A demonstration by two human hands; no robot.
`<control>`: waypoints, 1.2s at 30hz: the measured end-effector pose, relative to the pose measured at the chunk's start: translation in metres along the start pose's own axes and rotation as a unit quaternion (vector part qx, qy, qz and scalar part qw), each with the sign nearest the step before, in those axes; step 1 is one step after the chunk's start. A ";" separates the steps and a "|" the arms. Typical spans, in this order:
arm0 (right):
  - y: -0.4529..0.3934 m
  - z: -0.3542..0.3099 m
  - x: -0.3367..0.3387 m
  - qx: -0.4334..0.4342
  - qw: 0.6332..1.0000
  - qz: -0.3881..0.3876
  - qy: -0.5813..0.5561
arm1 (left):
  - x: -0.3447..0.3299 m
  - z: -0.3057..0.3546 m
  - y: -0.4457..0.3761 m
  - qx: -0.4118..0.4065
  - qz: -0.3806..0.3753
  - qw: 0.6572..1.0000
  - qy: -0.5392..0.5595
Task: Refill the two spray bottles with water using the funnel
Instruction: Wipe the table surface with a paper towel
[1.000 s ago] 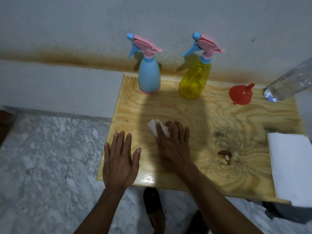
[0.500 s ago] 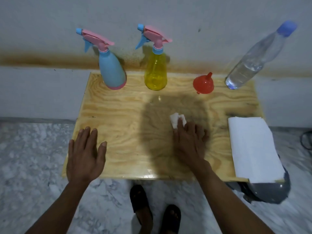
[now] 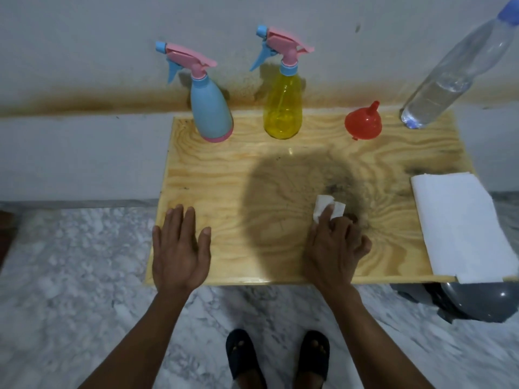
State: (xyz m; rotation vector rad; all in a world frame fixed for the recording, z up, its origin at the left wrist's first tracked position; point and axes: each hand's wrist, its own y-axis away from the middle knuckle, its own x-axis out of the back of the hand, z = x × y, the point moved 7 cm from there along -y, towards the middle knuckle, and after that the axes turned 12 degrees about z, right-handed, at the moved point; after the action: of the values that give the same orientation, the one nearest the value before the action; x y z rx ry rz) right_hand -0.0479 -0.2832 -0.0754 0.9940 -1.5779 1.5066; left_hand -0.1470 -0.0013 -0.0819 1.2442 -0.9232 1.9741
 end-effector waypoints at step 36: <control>0.049 -0.035 0.039 0.130 0.990 -0.019 -0.055 | -0.004 0.012 0.044 -0.030 -0.075 0.997 0.001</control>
State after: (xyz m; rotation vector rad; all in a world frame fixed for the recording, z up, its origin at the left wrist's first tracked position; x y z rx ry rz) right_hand -0.1091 -0.2498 -0.0599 1.2652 -1.4526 1.6867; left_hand -0.1747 -0.0365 -0.0914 1.2395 -0.8570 1.8182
